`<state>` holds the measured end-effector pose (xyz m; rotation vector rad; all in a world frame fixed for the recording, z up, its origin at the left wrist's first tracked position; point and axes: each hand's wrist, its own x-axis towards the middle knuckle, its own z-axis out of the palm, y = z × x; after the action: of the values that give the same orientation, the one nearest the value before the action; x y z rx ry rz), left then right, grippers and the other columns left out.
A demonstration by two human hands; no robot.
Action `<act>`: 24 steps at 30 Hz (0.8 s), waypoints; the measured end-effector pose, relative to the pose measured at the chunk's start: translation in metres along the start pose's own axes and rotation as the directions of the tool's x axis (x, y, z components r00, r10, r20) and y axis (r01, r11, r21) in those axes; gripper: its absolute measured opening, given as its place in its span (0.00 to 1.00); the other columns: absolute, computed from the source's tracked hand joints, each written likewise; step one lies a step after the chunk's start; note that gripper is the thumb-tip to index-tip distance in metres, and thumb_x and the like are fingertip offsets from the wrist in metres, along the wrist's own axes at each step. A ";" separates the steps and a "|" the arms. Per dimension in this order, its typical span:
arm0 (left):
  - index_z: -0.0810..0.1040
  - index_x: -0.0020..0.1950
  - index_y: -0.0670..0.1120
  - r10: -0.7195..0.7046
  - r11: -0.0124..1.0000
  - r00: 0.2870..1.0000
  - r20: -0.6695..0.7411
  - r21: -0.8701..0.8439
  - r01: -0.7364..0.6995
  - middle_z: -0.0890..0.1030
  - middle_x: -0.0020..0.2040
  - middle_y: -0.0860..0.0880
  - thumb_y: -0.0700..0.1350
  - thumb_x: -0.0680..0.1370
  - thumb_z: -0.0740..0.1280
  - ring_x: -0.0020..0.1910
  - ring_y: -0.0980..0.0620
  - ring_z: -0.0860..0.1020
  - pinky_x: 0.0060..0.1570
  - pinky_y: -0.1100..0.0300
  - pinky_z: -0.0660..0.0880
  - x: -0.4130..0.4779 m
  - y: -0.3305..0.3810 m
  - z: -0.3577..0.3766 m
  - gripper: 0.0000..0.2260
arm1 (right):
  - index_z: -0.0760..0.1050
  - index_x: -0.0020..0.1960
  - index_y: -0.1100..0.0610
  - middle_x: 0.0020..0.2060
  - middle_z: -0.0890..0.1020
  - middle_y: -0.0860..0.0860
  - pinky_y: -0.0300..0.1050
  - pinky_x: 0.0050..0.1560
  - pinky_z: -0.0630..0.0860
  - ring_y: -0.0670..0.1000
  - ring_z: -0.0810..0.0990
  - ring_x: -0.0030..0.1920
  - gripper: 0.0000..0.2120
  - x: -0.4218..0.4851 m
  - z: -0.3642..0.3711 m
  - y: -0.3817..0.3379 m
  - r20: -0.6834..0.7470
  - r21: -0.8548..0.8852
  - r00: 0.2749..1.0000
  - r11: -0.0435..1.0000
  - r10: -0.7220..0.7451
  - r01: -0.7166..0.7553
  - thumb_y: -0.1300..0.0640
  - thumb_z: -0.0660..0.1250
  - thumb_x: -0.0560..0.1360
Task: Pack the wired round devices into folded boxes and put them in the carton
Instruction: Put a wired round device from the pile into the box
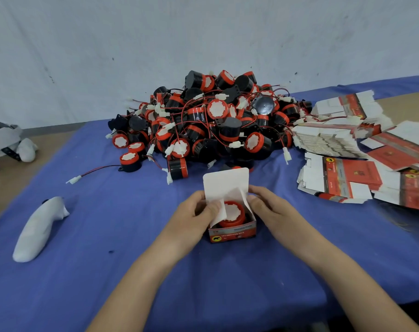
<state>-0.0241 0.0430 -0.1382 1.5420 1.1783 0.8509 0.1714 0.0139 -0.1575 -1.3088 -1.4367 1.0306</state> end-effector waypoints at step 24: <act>0.86 0.43 0.55 -0.056 0.983 0.997 -0.060 -0.180 0.045 0.87 0.48 0.48 0.35 0.81 0.62 0.48 0.52 0.82 0.52 0.56 0.76 0.003 -0.007 0.005 0.19 | 0.77 0.51 0.38 0.43 0.84 0.42 0.41 0.43 0.80 0.41 0.82 0.43 0.06 -0.003 0.004 0.010 -0.052 -0.139 0.998 0.990 -0.044 0.037 0.49 0.63 0.82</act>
<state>-0.0201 0.0447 -0.1461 1.3422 1.1498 0.9528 0.1697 0.0118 -0.1680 -1.3902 -1.5086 0.8748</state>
